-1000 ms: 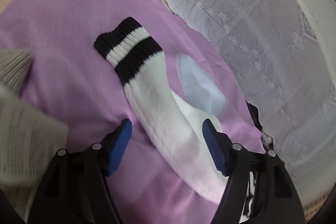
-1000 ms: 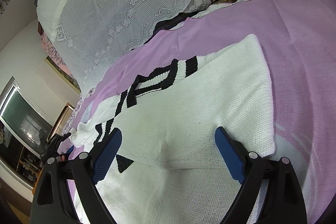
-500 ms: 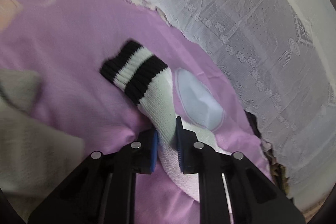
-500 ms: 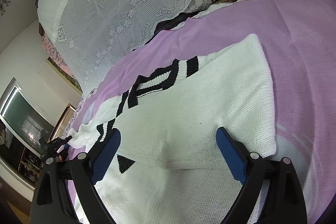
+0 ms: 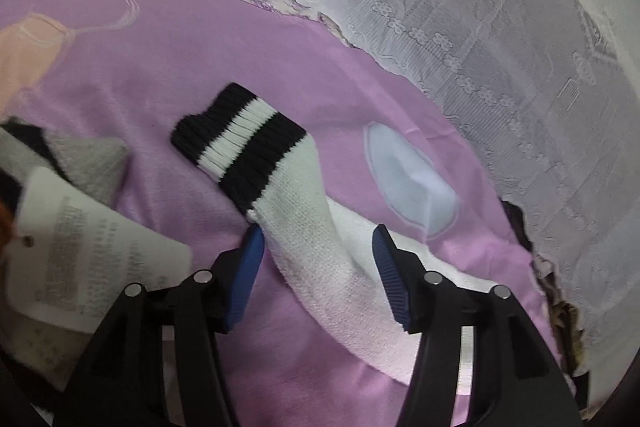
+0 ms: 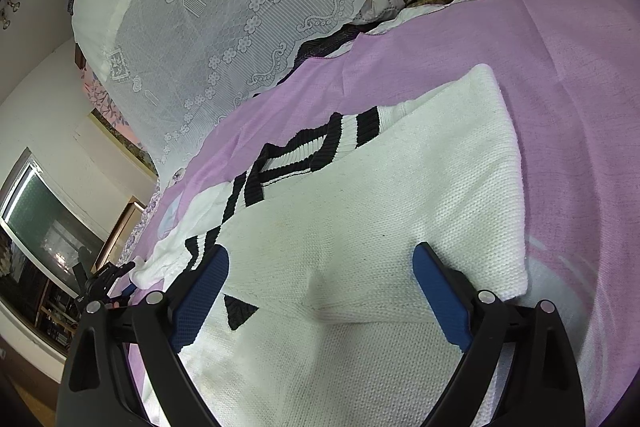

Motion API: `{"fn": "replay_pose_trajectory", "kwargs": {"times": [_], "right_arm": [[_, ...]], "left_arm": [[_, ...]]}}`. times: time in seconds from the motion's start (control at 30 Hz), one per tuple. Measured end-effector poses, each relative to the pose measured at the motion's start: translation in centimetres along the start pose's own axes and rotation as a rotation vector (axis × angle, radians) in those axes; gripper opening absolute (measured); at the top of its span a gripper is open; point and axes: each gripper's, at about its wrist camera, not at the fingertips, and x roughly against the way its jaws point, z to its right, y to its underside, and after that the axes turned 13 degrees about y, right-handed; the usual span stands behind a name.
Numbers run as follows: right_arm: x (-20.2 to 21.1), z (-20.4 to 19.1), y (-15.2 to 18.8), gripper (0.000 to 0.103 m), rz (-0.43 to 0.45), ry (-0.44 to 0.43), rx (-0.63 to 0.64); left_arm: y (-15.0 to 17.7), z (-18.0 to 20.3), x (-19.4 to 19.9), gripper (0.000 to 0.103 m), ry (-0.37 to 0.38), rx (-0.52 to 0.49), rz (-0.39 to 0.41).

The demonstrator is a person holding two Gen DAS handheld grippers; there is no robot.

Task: Fold small clothes
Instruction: 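Carry the gripped sleeve with the left gripper across the sweater body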

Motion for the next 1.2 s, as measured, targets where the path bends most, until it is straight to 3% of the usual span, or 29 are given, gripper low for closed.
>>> {"fn": "replay_pose_trajectory", "kwargs": {"times": [0.07, 0.13, 0.2, 0.37, 0.43, 0.47, 0.5, 0.6, 0.67, 0.83, 0.97, 1.03, 1.1, 1.2], "right_arm": [[0.0, 0.0, 0.0, 0.094, 0.0, 0.0, 0.0], [0.0, 0.0, 0.0, 0.094, 0.0, -0.001, 0.0], [0.0, 0.0, 0.0, 0.094, 0.0, -0.001, 0.0], [0.1, 0.0, 0.0, 0.094, 0.0, 0.0, -0.001], [0.1, 0.0, 0.0, 0.094, 0.0, -0.001, -0.001], [0.1, 0.0, 0.0, 0.094, 0.0, -0.001, -0.001], [0.1, 0.0, 0.0, 0.094, 0.0, -0.001, -0.001], [0.1, 0.0, 0.0, 0.094, 0.0, -0.001, -0.001], [0.1, 0.0, 0.0, 0.095, 0.0, -0.001, -0.001], [0.1, 0.0, 0.1, 0.095, 0.001, -0.002, -0.001], [0.1, 0.0, 0.0, 0.095, 0.001, -0.002, -0.001], [0.1, -0.1, 0.1, 0.095, 0.001, -0.003, -0.002], [0.1, -0.1, 0.1, 0.095, 0.0, -0.002, -0.001], [0.2, 0.0, 0.0, 0.095, 0.0, -0.001, 0.0]], "left_arm": [[-0.2, -0.5, -0.2, 0.051, 0.045, 0.032, -0.004], [-0.3, -0.8, 0.2, 0.039, 0.055, 0.053, 0.018], [-0.5, -1.0, 1.1, 0.02, 0.073, 0.071, 0.044], [-0.6, 0.9, 3.3, 0.019, 0.069, 0.042, 0.091], [-0.3, 1.9, 3.5, 0.02, -0.002, -0.023, 0.081], [-0.1, 1.9, 3.4, 0.026, -0.032, -0.032, 0.073], [0.2, 1.7, 3.2, 0.033, -0.064, -0.032, 0.054], [0.7, 0.8, 2.2, 0.039, -0.104, 0.004, -0.01], [0.9, 0.8, 2.1, 0.041, -0.108, -0.014, -0.014], [1.5, 1.1, 1.3, 0.058, -0.062, -0.019, -0.042], [1.6, 1.0, -0.2, 0.061, -0.056, -0.057, -0.045], [1.5, 0.8, 0.1, 0.058, -0.03, -0.039, -0.028], [1.2, -0.3, 1.0, 0.033, 0.01, 0.024, 0.005], [0.9, -0.7, 1.7, 0.02, 0.043, 0.06, 0.026]]}}
